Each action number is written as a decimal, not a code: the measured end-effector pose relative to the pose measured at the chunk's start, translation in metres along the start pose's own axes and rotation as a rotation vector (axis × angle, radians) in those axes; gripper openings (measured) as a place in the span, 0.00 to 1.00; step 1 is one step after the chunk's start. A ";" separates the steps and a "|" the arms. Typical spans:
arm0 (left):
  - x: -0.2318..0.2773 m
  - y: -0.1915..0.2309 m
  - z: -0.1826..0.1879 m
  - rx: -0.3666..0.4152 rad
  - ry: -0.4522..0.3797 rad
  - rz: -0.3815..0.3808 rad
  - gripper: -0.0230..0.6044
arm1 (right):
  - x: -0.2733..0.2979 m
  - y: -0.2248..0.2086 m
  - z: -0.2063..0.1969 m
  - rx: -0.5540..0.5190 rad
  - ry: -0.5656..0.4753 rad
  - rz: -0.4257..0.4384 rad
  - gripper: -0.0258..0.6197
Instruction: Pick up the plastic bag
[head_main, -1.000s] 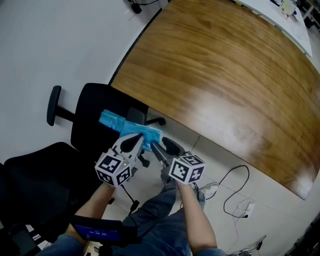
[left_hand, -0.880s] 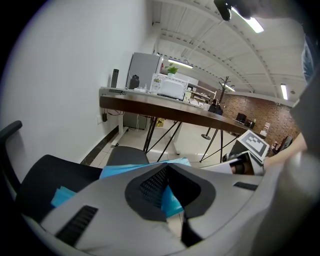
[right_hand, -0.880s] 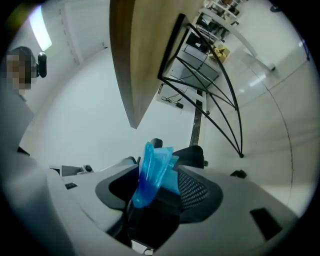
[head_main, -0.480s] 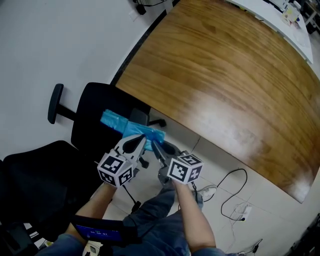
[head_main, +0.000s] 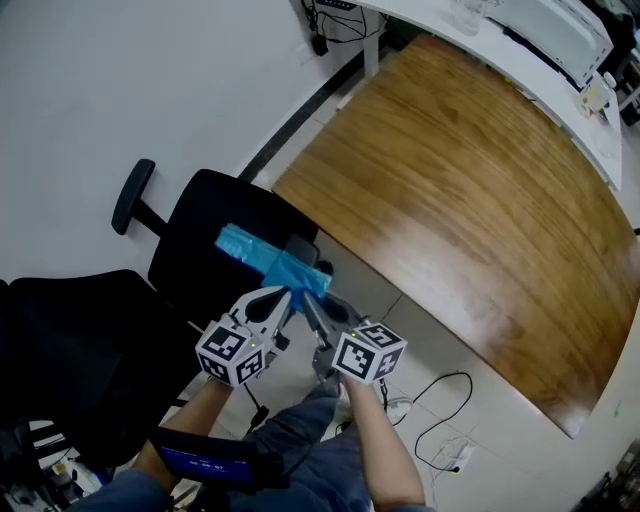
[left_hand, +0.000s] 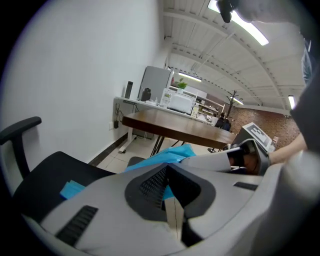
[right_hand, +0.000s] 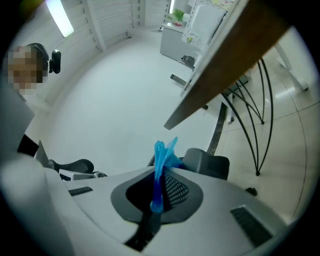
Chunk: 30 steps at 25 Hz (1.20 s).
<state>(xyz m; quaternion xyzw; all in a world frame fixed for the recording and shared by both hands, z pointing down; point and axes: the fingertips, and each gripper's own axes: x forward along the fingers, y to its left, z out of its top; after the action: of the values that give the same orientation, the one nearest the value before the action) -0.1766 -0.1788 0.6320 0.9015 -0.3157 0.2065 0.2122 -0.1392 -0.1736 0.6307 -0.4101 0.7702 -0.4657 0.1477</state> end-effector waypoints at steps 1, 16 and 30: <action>-0.005 0.002 0.006 -0.006 -0.016 0.009 0.06 | 0.004 0.008 0.003 -0.013 0.006 0.011 0.05; -0.106 0.049 0.146 -0.096 -0.389 0.192 0.06 | 0.089 0.146 0.092 -0.334 0.127 0.171 0.05; -0.116 0.065 0.255 -0.017 -0.558 0.150 0.06 | 0.136 0.203 0.194 -0.559 0.085 0.172 0.04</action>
<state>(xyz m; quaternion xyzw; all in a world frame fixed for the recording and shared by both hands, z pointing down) -0.2410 -0.2999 0.3795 0.8958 -0.4293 -0.0372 0.1088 -0.2057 -0.3473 0.3803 -0.3483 0.9059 -0.2381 0.0359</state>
